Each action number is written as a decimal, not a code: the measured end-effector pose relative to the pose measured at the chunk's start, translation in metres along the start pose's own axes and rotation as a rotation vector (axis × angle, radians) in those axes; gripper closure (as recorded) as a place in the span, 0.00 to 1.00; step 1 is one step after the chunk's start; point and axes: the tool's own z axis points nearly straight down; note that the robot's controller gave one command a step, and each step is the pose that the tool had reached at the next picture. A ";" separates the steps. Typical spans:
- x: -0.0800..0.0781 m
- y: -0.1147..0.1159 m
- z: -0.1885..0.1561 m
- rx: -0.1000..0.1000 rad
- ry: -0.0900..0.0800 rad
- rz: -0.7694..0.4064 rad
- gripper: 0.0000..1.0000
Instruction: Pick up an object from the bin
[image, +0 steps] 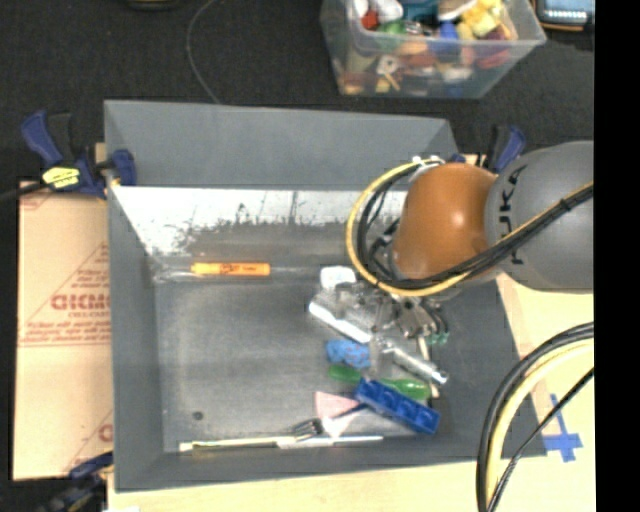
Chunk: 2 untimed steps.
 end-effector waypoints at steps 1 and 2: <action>0.019 -0.053 -0.038 0.001 -0.010 0.163 0.00; 0.027 -0.005 0.000 -0.004 0.005 0.181 0.00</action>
Offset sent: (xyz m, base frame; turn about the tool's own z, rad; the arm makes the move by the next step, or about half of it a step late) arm -0.0257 -0.0104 -0.0006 0.1814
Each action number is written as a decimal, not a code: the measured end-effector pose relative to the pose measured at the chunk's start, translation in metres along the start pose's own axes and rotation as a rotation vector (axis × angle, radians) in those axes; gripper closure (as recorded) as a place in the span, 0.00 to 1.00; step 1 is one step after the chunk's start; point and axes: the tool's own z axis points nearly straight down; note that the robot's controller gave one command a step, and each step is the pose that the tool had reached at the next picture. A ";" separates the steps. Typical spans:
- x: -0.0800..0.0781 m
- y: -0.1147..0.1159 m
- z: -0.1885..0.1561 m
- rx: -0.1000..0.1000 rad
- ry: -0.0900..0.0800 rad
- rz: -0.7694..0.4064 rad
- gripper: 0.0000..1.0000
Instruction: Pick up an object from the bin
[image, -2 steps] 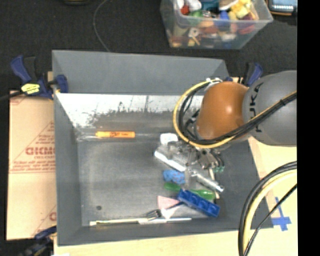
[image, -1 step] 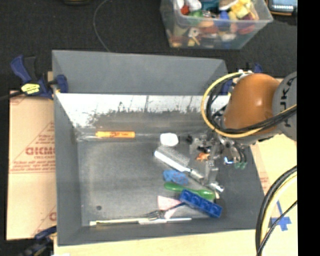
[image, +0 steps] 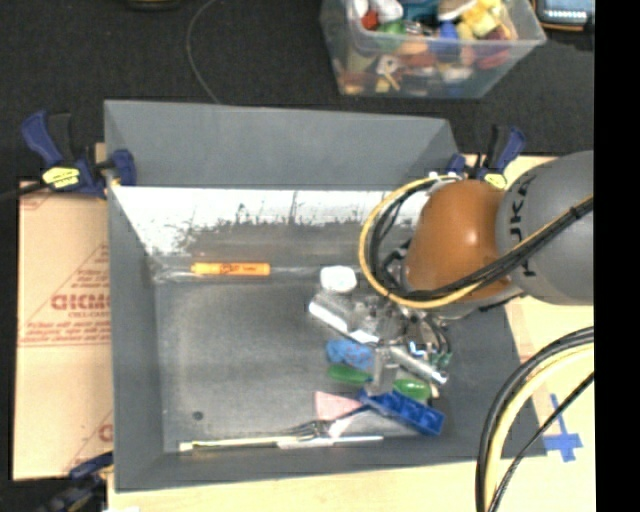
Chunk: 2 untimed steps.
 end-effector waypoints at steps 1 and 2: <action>0.013 -0.078 0.042 -0.003 -0.038 0.163 0.00; 0.019 0.005 0.048 -0.005 -0.016 0.318 1.00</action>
Offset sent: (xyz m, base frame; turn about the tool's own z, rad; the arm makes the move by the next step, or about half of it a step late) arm -0.0208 0.0043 -0.0499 0.3208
